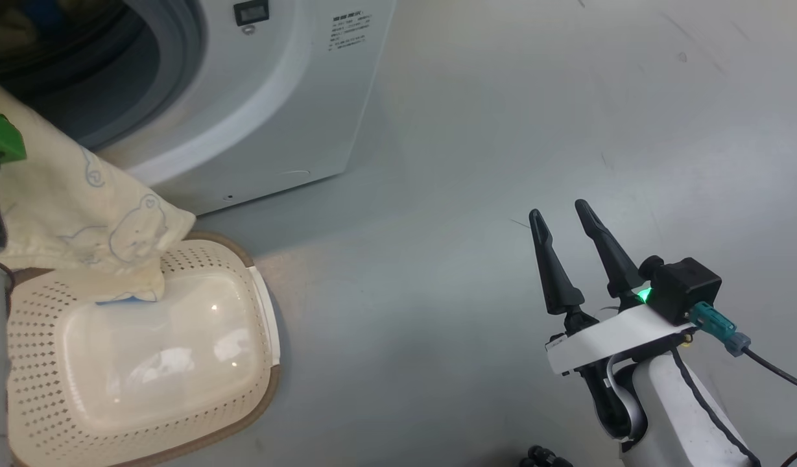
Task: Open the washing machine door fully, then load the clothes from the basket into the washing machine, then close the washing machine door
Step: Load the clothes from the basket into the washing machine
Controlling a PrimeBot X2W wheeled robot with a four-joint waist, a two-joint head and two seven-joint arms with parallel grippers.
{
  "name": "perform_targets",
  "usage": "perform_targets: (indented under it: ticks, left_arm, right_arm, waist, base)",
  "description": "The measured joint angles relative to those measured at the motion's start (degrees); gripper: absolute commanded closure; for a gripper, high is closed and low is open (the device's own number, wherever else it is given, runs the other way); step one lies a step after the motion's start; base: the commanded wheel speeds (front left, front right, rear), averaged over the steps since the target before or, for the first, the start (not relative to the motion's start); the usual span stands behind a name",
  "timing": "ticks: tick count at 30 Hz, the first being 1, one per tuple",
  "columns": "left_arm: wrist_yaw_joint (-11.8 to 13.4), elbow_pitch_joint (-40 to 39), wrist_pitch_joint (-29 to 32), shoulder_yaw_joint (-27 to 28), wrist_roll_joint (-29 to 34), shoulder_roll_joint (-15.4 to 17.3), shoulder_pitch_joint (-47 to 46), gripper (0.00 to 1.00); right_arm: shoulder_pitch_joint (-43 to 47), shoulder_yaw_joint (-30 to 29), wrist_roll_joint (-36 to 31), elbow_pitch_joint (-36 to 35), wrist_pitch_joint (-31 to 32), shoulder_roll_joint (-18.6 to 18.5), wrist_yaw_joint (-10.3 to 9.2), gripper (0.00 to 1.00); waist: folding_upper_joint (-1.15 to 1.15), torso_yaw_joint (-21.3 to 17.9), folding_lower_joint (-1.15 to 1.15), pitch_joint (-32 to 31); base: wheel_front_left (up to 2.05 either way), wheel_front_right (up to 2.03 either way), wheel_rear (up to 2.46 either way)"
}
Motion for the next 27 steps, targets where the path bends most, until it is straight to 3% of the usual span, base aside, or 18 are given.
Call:
perform_targets:
  ticks: [10,27]
  left_arm:
    - [-0.85,3.98,-0.26,-0.25,1.30,2.67,-9.32,1.00]
    - [-1.33,9.07,-5.10,-0.78,4.46,5.63,-20.35,1.00]
  right_arm:
    - [-1.72,1.42,0.55,0.20,0.00,0.16,0.00,0.00]
    - [-2.81,2.42,1.03,0.30,0.00,0.40,0.00,0.00]
  waist:
    - [0.00,-3.73,0.00,5.16]
    - [0.00,-6.28,0.00,11.10]
  base:
    - [0.00,0.00,0.00]
    - [0.00,0.00,0.00]
